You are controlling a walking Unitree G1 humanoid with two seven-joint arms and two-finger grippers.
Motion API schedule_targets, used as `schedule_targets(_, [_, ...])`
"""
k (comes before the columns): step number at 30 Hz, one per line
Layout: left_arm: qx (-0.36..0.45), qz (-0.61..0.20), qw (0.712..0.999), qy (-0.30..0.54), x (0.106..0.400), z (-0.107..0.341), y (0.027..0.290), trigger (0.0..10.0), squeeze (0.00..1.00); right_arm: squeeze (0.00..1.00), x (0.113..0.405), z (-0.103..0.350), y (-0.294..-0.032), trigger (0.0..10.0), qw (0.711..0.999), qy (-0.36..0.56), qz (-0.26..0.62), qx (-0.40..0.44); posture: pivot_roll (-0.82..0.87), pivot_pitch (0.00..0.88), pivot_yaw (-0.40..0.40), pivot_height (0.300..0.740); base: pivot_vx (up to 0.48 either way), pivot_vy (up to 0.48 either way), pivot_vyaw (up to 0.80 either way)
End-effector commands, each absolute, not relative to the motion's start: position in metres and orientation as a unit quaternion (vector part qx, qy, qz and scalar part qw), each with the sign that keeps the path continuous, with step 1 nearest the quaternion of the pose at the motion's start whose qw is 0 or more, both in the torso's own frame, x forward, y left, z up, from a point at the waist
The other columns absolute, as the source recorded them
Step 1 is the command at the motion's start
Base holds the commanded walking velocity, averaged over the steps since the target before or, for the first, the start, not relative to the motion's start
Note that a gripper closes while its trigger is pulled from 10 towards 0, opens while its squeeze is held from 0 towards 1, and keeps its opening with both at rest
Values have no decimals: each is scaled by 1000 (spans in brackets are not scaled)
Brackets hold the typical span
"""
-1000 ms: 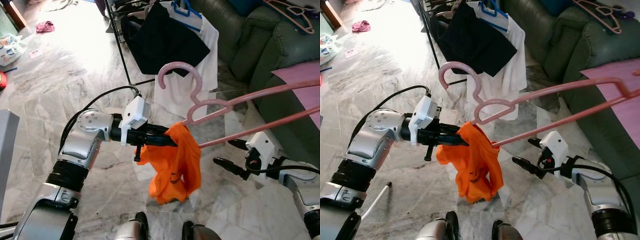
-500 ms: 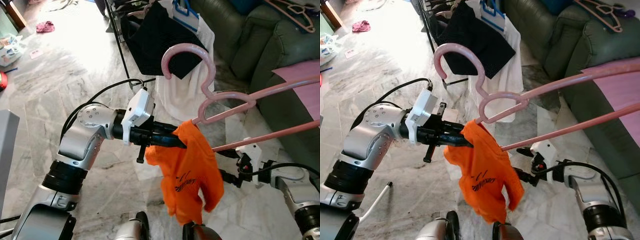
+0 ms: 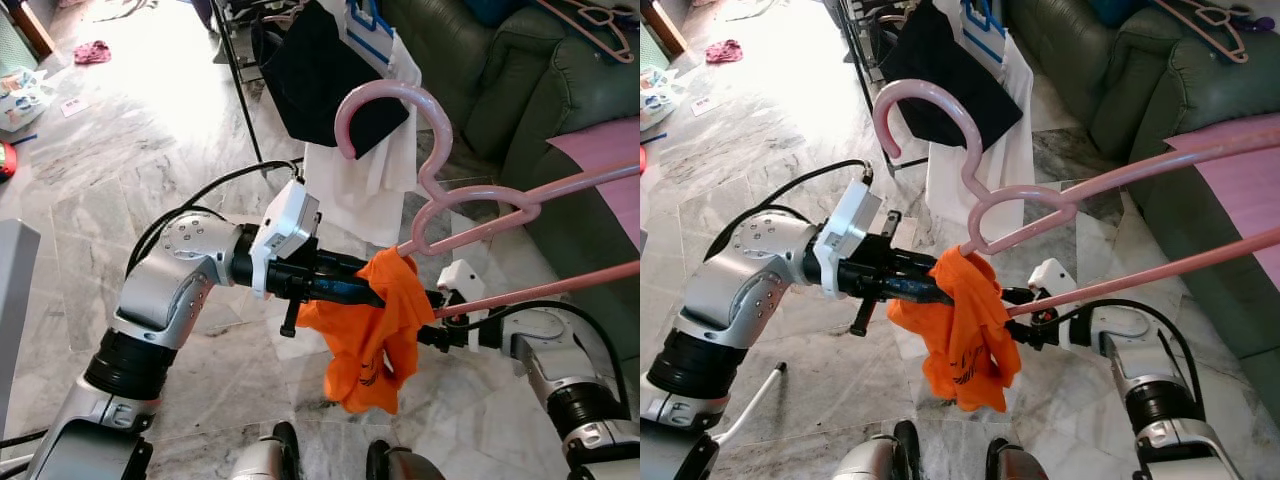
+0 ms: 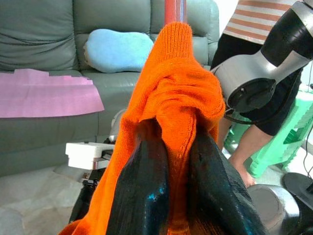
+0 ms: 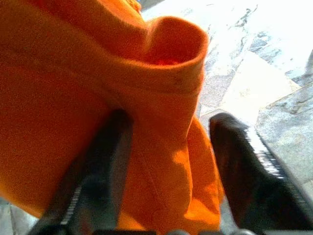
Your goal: Hang hanger
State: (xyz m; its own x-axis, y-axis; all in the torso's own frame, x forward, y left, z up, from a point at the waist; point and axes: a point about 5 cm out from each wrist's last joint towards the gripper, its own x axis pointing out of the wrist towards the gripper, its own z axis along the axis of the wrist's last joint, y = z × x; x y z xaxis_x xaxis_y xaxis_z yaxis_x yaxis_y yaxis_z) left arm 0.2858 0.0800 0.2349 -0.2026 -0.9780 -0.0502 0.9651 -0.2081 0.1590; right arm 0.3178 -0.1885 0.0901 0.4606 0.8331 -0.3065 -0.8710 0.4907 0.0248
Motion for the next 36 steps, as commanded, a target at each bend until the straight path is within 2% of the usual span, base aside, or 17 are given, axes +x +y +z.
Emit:
schedule_targets(1, [70,-780,618,-60,280,240,79,0,0,0,319,88,-186,0,855,135,496,-68,34,267,75,740,0,0,0])
schedule_targets(9, [69,-778,622,-58,278,240,79,0,0,0,327,93,-182,0,874,108,469,-66,48,267,75,740,0,0,0])
schedule_targets(23, [70,-774,626,-59,276,239,78,0,0,0,332,93,-178,0,875,106,465,-79,58,258,66,740,0,0,0])
schedule_targets(28, [84,-739,664,-76,288,236,81,0,0,0,327,92,-184,0,871,101,473,-86,55,257,62,740,0,0,0])
schedule_targets(29, [91,-724,679,-80,293,234,84,0,0,0,325,93,-187,0,871,97,474,-84,52,258,61,740,0,0,0])
schedule_targets(30, [104,-695,706,-86,302,229,89,0,0,0,318,91,-194,0,874,91,471,-77,46,259,58,740,0,0,0])
schedule_targets(31, [109,-684,717,-86,306,225,92,0,0,0,313,89,-197,0,874,90,473,-71,43,259,57,740,0,0,0])
schedule_targets(36, [121,-679,720,-78,309,220,96,0,0,0,291,77,-198,0,868,97,485,-50,32,261,57,740,0,0,0])
